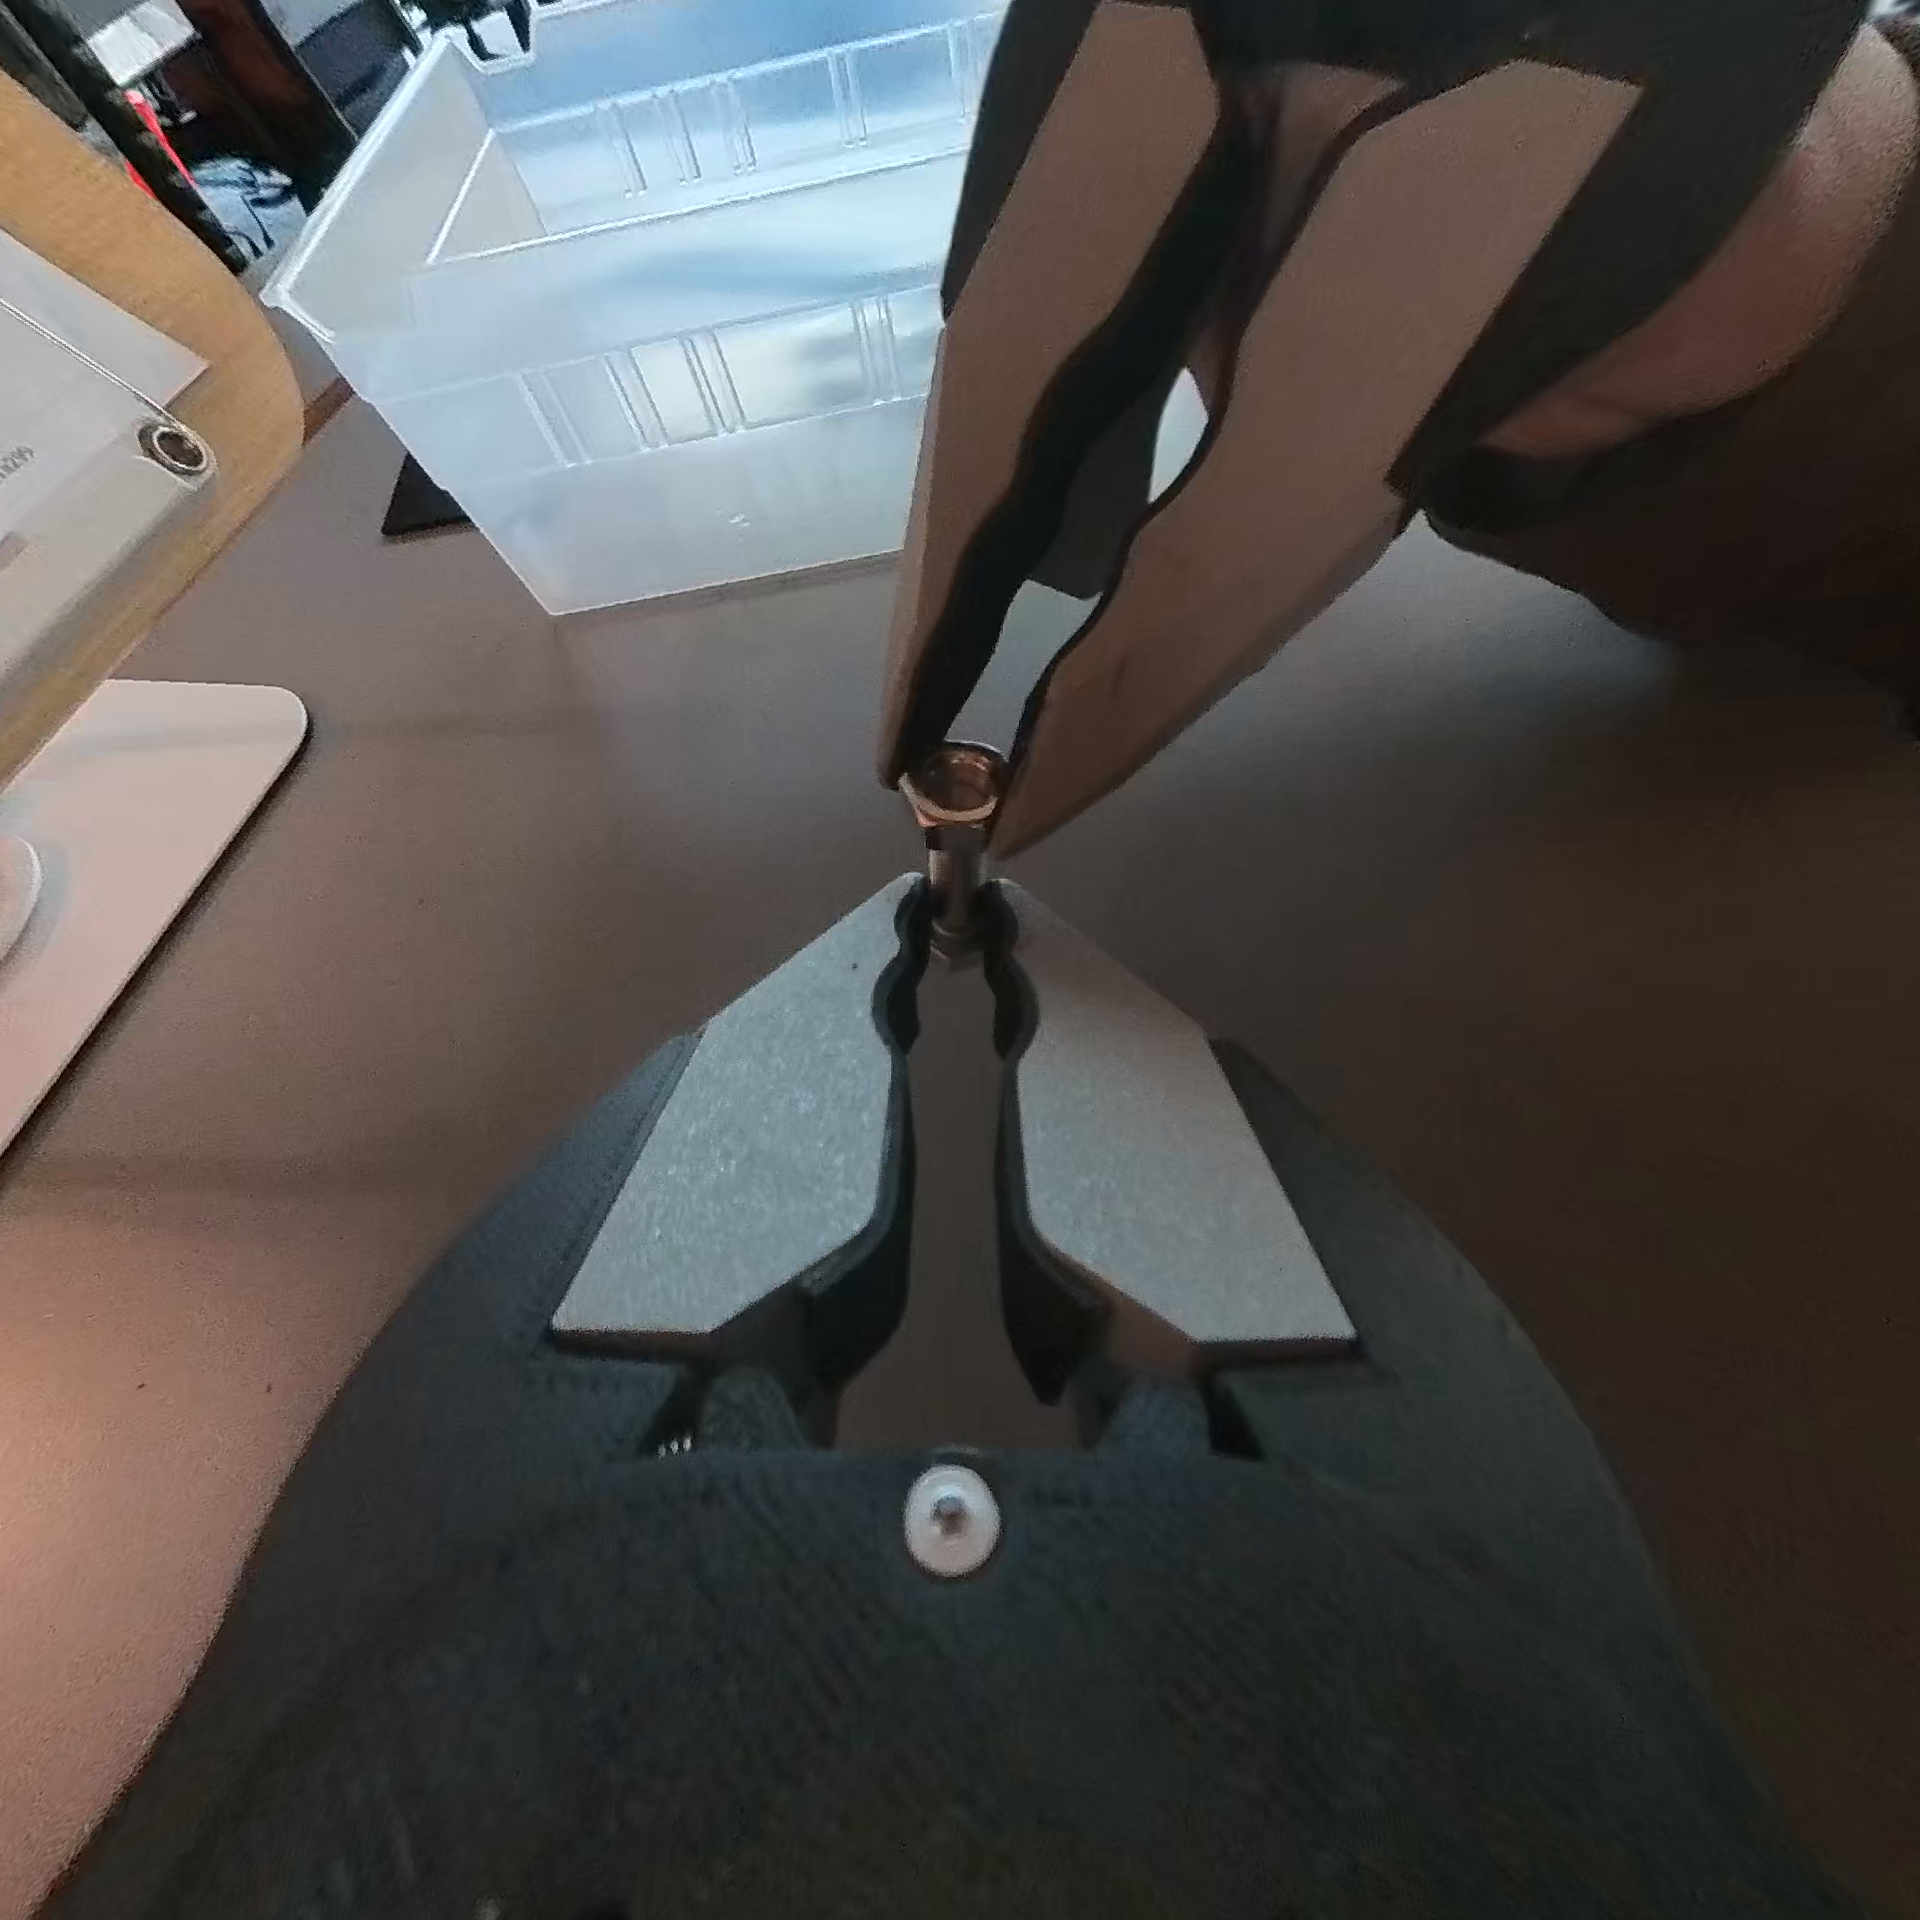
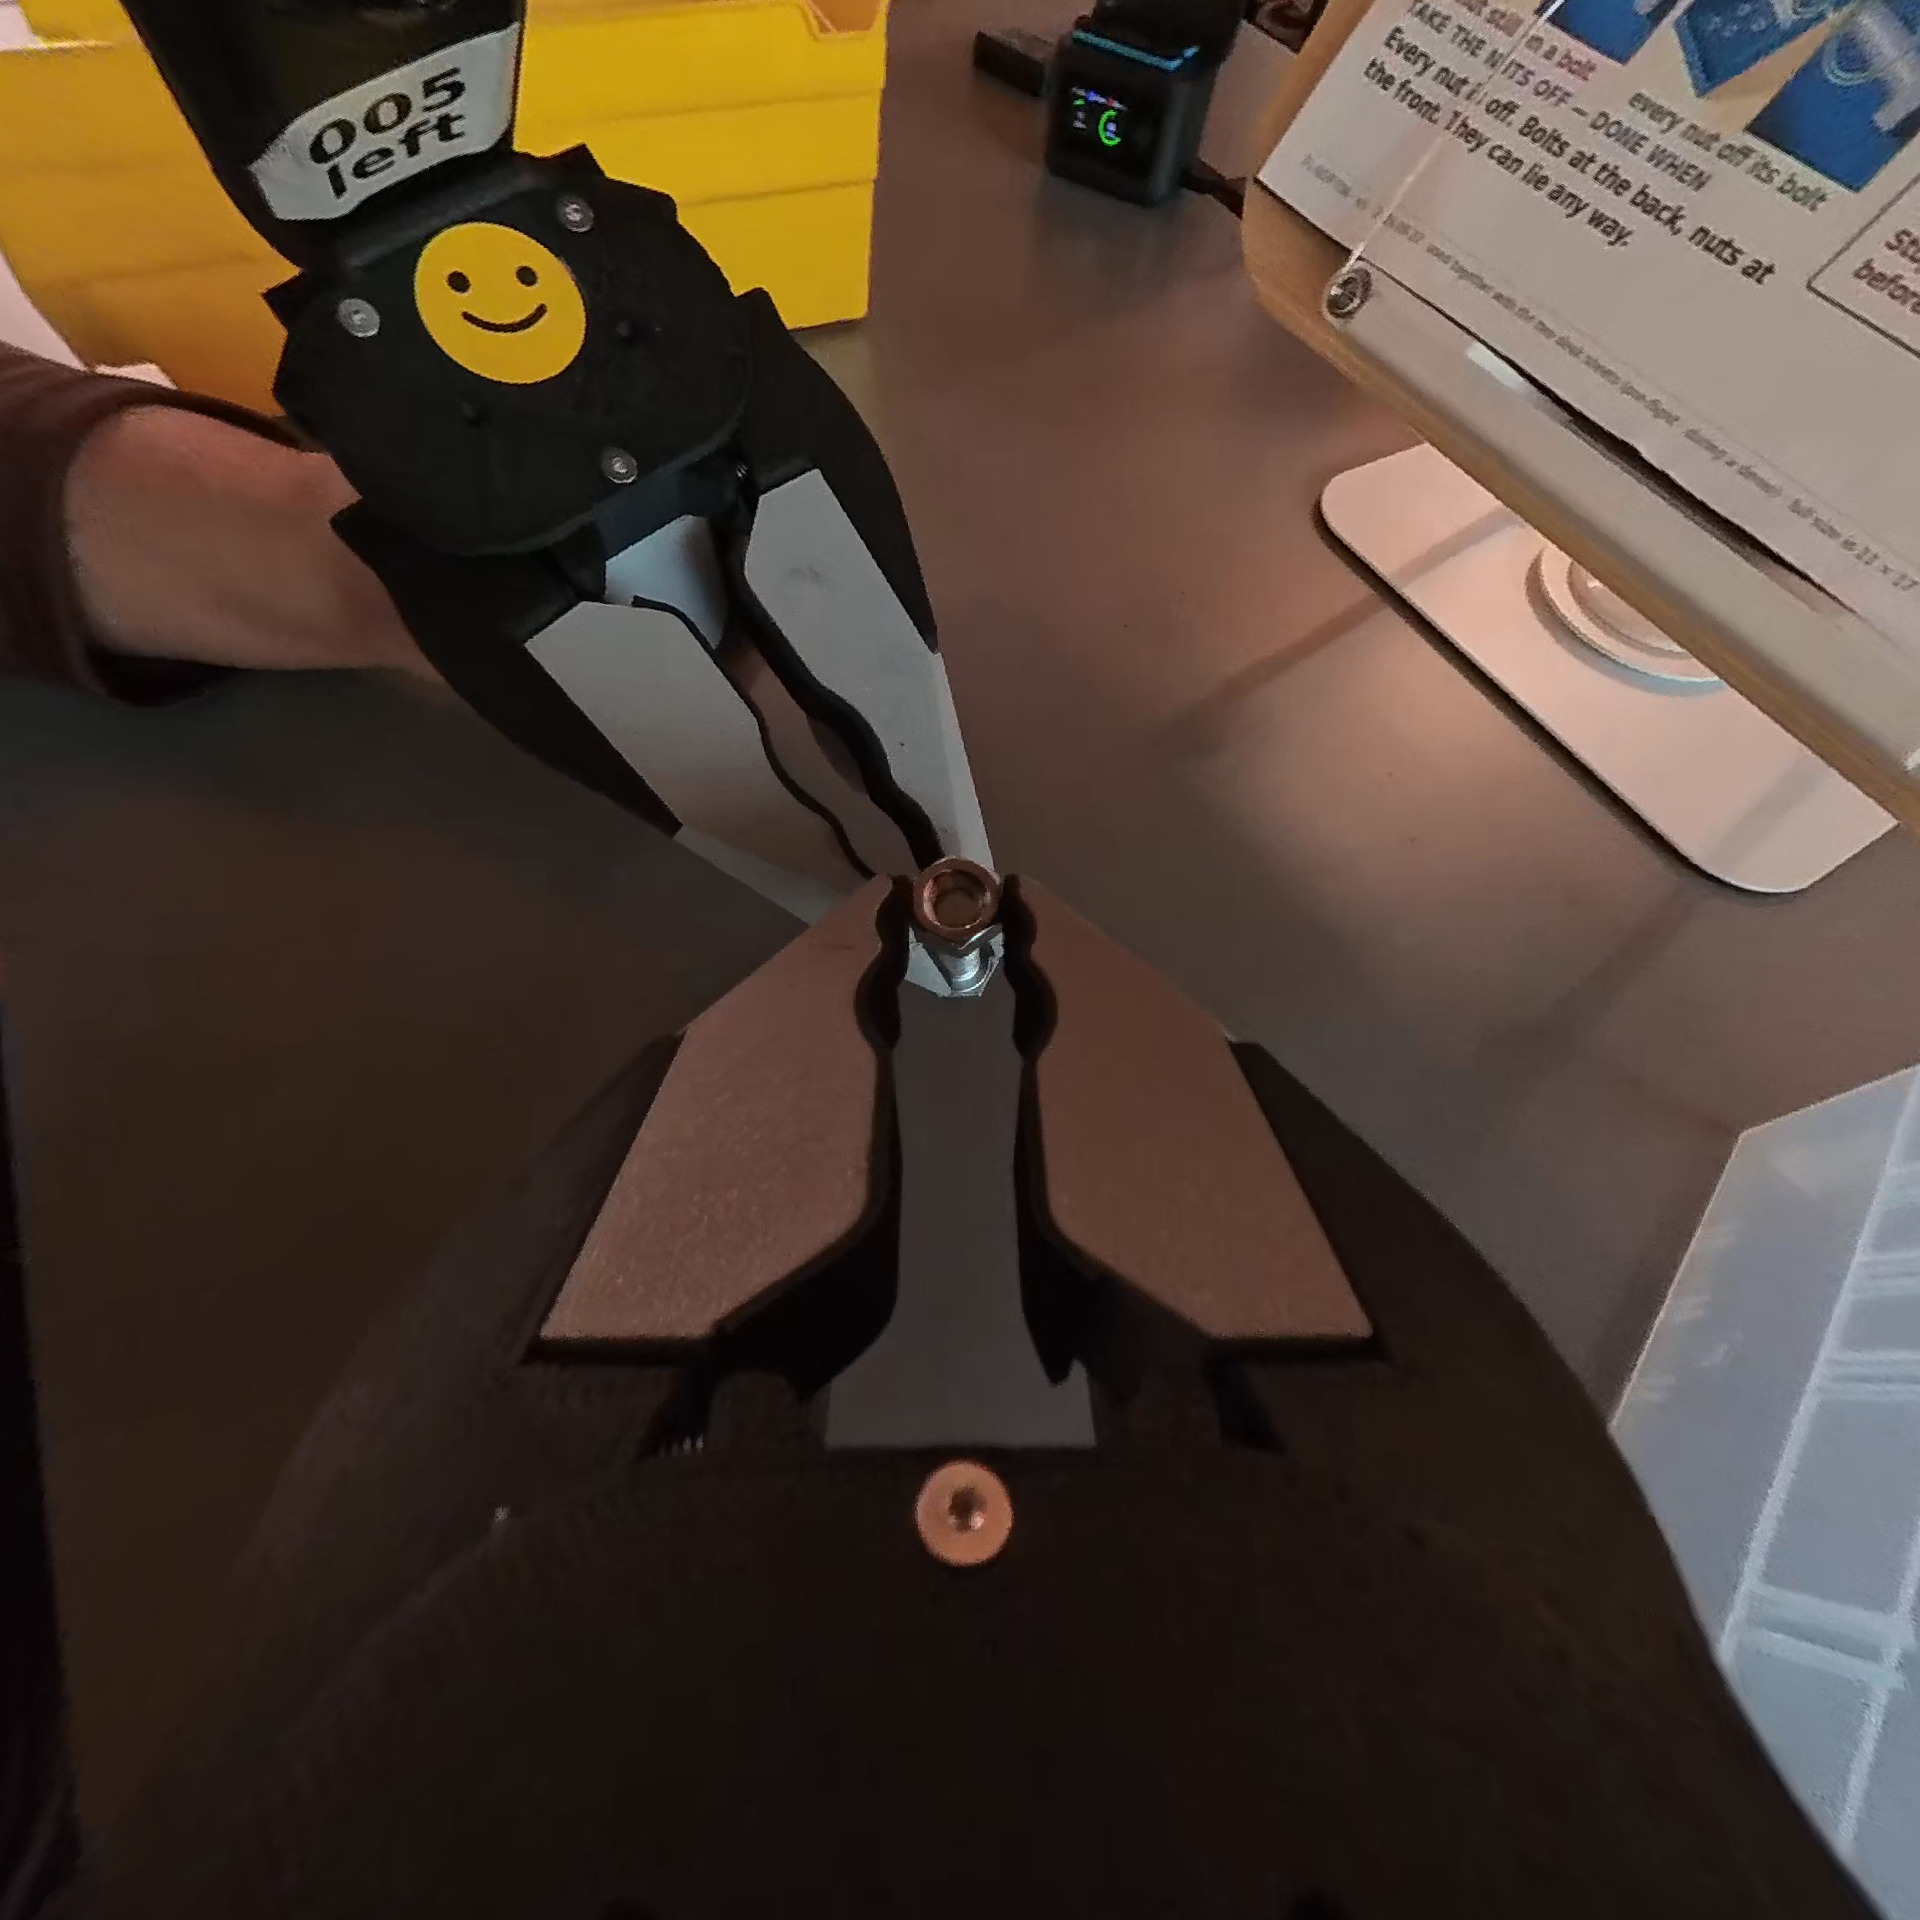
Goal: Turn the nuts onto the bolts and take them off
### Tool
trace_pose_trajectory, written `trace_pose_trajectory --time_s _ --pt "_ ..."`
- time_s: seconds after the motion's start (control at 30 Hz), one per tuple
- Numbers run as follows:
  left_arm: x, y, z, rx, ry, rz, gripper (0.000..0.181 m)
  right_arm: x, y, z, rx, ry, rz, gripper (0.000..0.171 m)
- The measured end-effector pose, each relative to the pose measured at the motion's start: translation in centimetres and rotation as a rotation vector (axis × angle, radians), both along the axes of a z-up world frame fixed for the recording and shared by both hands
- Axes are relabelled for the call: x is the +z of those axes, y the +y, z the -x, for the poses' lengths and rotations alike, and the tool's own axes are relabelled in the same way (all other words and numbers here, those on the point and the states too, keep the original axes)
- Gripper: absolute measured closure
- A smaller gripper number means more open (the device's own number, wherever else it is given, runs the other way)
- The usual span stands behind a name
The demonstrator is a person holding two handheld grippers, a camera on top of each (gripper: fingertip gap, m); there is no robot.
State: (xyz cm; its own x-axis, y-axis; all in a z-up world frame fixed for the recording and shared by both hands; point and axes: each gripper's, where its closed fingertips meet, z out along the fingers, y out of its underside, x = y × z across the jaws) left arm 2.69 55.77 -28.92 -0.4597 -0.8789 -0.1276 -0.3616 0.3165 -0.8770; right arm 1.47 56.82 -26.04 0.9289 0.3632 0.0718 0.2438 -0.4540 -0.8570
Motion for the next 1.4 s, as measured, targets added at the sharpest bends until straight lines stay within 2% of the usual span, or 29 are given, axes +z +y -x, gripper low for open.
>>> trace_pose_trajectory --time_s 0.6,1.4 --pt "0.3 1.0 -0.3 0.057 -0.016 0.001 0.173 0.4 1.1 -0.4 -0.124 0.172 -0.053 0.157" --pt "0.6 1.2 -0.4 0.061 -0.03 0.015 0.173 0.4 1.2 -0.6 -0.136 0.148 -0.078 0.157"
